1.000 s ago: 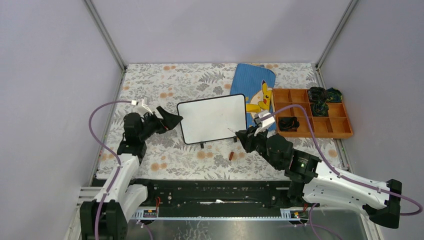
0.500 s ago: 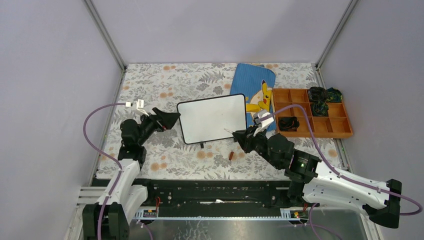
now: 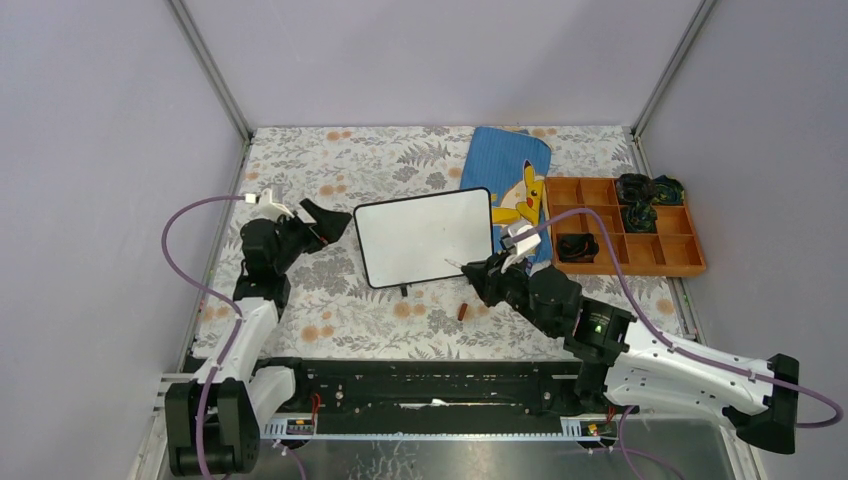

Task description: Write a sentence on the whiteboard

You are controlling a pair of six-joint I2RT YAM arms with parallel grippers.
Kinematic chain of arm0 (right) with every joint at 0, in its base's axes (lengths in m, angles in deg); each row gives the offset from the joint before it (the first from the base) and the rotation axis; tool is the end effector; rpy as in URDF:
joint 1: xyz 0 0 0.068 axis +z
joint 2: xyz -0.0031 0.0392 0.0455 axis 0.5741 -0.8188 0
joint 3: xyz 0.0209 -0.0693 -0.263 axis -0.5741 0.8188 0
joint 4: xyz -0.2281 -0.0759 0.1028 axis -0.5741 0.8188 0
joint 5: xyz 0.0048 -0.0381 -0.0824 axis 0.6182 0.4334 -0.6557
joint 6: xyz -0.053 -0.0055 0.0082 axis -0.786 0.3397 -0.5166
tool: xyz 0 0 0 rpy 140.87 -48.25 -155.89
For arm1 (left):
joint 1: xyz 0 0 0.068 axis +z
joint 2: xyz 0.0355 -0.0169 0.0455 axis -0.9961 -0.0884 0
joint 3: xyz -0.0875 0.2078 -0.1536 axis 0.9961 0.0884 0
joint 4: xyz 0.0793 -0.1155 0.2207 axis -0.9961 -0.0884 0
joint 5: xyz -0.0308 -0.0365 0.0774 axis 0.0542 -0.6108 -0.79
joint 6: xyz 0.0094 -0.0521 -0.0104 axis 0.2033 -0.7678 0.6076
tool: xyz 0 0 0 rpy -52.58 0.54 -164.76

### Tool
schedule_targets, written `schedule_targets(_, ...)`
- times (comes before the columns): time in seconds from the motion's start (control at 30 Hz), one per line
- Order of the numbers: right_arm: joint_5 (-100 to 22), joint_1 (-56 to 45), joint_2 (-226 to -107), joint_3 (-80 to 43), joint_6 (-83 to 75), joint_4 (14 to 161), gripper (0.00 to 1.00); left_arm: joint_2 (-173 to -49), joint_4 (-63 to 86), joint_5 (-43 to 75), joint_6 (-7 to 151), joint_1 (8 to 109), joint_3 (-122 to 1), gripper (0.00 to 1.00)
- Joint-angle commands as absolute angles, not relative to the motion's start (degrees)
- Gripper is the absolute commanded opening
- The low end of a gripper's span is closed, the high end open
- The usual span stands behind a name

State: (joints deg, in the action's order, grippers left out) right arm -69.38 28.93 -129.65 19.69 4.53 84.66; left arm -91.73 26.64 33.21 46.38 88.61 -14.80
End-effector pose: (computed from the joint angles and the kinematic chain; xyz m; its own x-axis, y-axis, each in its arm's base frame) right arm 0.0952 0.1637 0.3185 -0.2100 0.1206 -0.9702 -0.6292 0.7429 0.2285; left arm 0.2197 -0.0013 0.2408 -0.3894 -0.5692 -0.7242 0.1589 0.7329 -0.6615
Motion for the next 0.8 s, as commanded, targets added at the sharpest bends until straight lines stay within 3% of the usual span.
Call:
schedule_targets(0.0,-67.64,28.69,-130.74,17.58,3.36,80.71,0.00,-91.70,29.67,32.31,45.32,86.78,-14.49,0.99)
schedule_targets(0.4,-66.71,28.64,-132.74,16.81,4.46,78.85,0.00,-97.27,40.95,42.22,48.46,90.29,-10.40,0.98)
schedule_targets(0.53,-66.52,28.68,-133.39,16.80,4.82,78.28,0.00,-100.68,47.28,48.29,47.61,91.91,-8.39,0.91)
schedule_targets(0.63,-66.39,28.69,-133.67,16.76,4.92,77.95,0.00,-106.20,59.26,54.88,42.78,92.61,-6.35,0.82)
schedule_targets(0.77,-66.25,28.68,-133.44,16.68,5.10,77.95,0.00,-112.57,73.11,59.20,37.70,92.75,-4.44,0.79)
